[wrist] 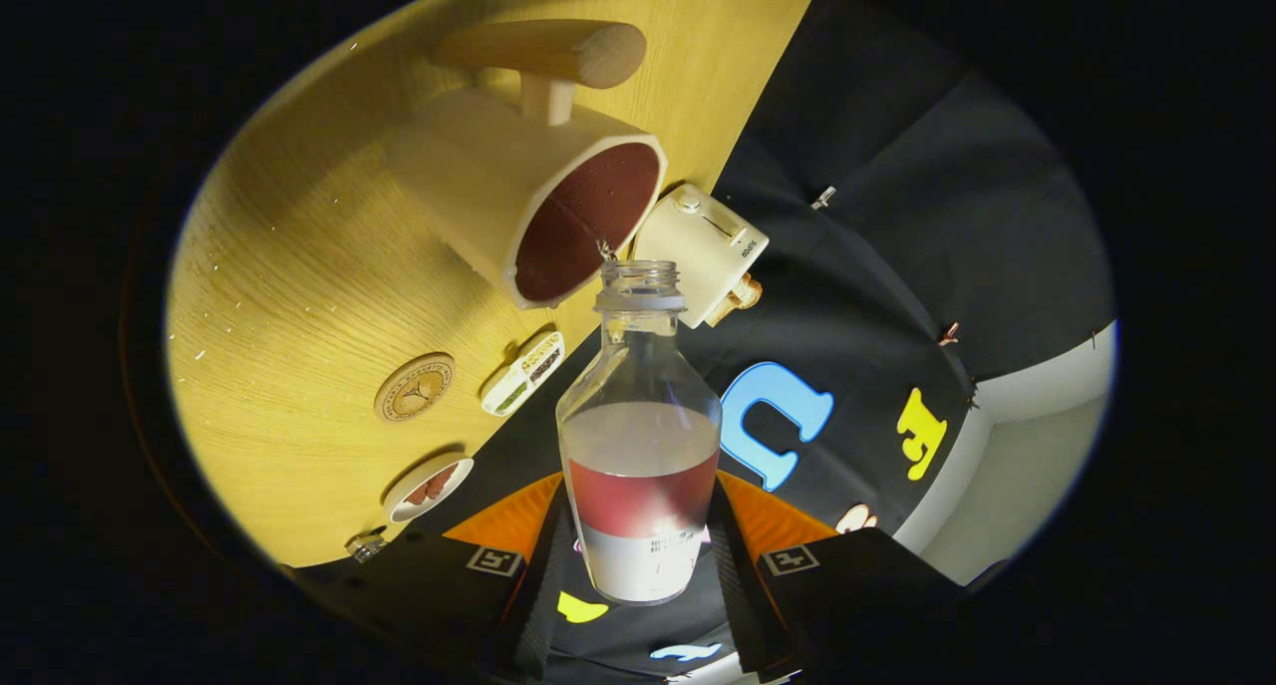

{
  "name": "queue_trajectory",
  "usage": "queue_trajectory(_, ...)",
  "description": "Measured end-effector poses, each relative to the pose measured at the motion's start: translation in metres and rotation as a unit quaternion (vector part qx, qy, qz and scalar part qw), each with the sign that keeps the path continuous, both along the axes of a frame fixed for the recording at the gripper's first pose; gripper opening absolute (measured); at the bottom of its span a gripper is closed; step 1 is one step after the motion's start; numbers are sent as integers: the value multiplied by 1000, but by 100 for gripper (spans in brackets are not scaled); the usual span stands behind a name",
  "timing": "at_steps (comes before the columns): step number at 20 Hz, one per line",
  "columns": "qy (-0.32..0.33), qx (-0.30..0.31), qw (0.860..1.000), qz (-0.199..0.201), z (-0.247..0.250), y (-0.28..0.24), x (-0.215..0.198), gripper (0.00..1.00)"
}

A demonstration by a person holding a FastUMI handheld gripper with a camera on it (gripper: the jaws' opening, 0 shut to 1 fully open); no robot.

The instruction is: Take the bottle from table, then pour the juice into the cup, finally place the bottle on the coaster

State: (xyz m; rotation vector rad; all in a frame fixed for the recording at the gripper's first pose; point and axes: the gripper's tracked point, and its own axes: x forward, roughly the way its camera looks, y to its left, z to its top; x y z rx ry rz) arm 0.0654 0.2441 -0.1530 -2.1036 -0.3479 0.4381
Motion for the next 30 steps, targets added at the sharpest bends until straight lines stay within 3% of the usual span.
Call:
queue_trajectory(9, -40, -65, 994, 82, 6, 28, -5, 71)
queue_trajectory(17, -87, -134, 975, 154, 12, 60, -16, 71)
queue_trajectory(30, -78, -144, 976, 146, 10, 54, -9, 71)
